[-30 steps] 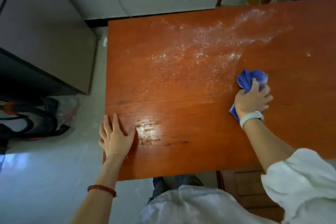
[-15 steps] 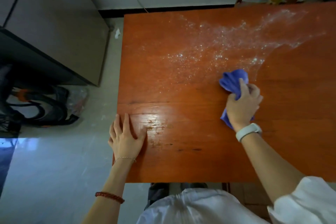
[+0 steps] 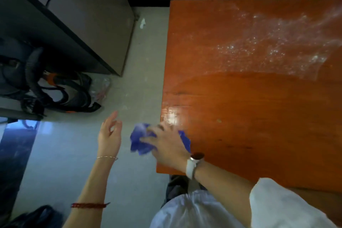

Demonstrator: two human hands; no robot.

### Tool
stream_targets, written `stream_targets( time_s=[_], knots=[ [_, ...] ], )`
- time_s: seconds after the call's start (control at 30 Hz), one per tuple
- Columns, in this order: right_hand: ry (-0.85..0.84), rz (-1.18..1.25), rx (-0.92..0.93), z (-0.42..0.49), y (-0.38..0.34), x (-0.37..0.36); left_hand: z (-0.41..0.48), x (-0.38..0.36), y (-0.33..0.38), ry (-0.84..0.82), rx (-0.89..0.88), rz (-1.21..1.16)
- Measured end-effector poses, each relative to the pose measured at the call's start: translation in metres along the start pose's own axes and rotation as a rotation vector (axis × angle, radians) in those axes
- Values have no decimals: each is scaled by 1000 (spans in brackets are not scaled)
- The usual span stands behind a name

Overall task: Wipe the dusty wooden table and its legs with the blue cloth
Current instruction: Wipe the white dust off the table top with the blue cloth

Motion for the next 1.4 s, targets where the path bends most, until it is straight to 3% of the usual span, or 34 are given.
stream_targets(
  time_s=[0.07,0.1,0.17,0.27,0.3,0.33,0.4,0.47,0.5,0.57,0.63,0.77,0.97,1.1,1.27,1.4],
  knots=[
    [-357,230,102,-27,-37,-44,5,20,-17,-5,10,-21],
    [-394,316,98,-31,-41,-40,5,25,-24,-12,11,-24],
    [-157,368,86,-13,-24,-1,5,25,-32,-31,10,-3],
    [371,199,-224,3,40,75,-2,11,-36,-73,11,2],
    [443,115,-318,0,48,81,-3,7,-36,-81,19,0],
    [417,54,-309,-1,43,74,-3,3,-35,-82,27,2],
    [95,44,-61,-4,3,23,-1,1,-32,-79,31,12],
    [-281,264,35,-29,-33,-22,6,5,-27,-74,25,37],
    [-303,392,-17,-38,-34,-22,10,6,-23,-76,18,53],
    [-78,587,-194,-44,-6,15,15,5,-10,-84,-1,75],
    [167,630,-333,-55,31,67,17,-9,15,-108,-37,101],
    [569,675,-419,-90,84,162,9,-60,74,-208,-155,190],
    [1023,437,-622,-164,166,260,-5,-135,135,-223,-275,536],
    [1181,169,-843,-207,226,307,0,-171,169,-130,-287,756],
    [1277,-12,-1019,-234,279,361,16,-190,176,-83,-204,860],
    [1115,-40,-1254,-210,309,360,16,-191,173,-63,-197,900]
  ],
)
Point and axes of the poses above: each hand's wrist, its own z-axis towards the middle knuckle, its own x-axis out of the back of the hand, y = z × x, the point moved 9 cm from there along z, towards the middle knuckle, and after that the axes turned 14 degrees about z, right-handed, at the moved point
